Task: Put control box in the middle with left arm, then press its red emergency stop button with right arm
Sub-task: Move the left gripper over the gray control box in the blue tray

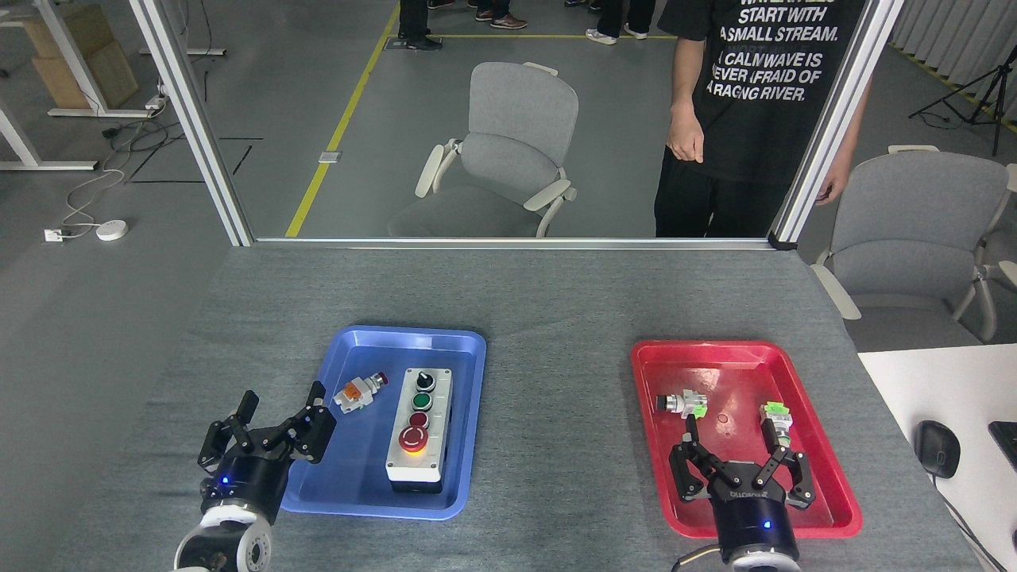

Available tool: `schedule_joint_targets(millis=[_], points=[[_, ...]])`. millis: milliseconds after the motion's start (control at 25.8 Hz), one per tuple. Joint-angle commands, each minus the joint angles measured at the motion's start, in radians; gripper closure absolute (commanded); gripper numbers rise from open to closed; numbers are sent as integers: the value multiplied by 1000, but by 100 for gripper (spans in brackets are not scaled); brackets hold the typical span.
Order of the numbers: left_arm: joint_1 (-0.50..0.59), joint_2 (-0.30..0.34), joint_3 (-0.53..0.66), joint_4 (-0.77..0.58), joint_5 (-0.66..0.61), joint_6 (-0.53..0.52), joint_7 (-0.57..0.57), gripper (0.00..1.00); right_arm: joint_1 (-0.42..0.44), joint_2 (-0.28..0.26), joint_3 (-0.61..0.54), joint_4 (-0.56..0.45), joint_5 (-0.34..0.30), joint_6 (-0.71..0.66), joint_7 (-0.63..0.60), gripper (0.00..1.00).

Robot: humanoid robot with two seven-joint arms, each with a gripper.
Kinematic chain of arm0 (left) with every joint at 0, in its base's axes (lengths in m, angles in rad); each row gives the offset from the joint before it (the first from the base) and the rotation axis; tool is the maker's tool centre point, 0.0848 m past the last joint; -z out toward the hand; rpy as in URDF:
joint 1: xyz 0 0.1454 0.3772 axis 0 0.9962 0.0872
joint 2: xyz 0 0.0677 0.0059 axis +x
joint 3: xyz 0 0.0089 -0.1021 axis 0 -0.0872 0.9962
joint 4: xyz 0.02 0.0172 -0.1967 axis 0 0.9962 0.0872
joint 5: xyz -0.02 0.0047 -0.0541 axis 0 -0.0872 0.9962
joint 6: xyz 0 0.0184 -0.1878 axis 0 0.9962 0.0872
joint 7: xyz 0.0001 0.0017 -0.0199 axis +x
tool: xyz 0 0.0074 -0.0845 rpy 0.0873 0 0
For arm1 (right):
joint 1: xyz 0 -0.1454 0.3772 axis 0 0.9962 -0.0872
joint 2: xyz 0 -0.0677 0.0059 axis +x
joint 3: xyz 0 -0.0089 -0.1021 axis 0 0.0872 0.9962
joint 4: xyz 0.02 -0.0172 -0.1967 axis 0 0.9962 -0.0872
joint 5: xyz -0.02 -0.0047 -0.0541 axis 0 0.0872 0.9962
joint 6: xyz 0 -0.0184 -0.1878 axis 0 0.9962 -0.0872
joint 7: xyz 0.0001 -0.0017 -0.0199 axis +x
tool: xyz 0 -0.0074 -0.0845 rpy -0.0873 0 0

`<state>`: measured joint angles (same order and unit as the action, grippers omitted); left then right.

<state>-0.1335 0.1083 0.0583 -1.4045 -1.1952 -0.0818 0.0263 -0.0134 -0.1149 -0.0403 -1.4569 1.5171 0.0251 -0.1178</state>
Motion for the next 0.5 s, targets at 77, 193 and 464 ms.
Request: schedule_joint_targets(millis=[77, 193, 464], points=[[2, 1, 0, 2, -1, 1, 15, 1, -17, 3, 16, 32, 0, 1, 0, 2], [2, 1, 0, -5, 5, -9, 23, 1, -19, 0, 17, 40, 0, 1, 0, 2], [48, -15, -6, -31, 5, -12, 27, 1, -22, 3, 22, 29, -3, 6, 0, 2]])
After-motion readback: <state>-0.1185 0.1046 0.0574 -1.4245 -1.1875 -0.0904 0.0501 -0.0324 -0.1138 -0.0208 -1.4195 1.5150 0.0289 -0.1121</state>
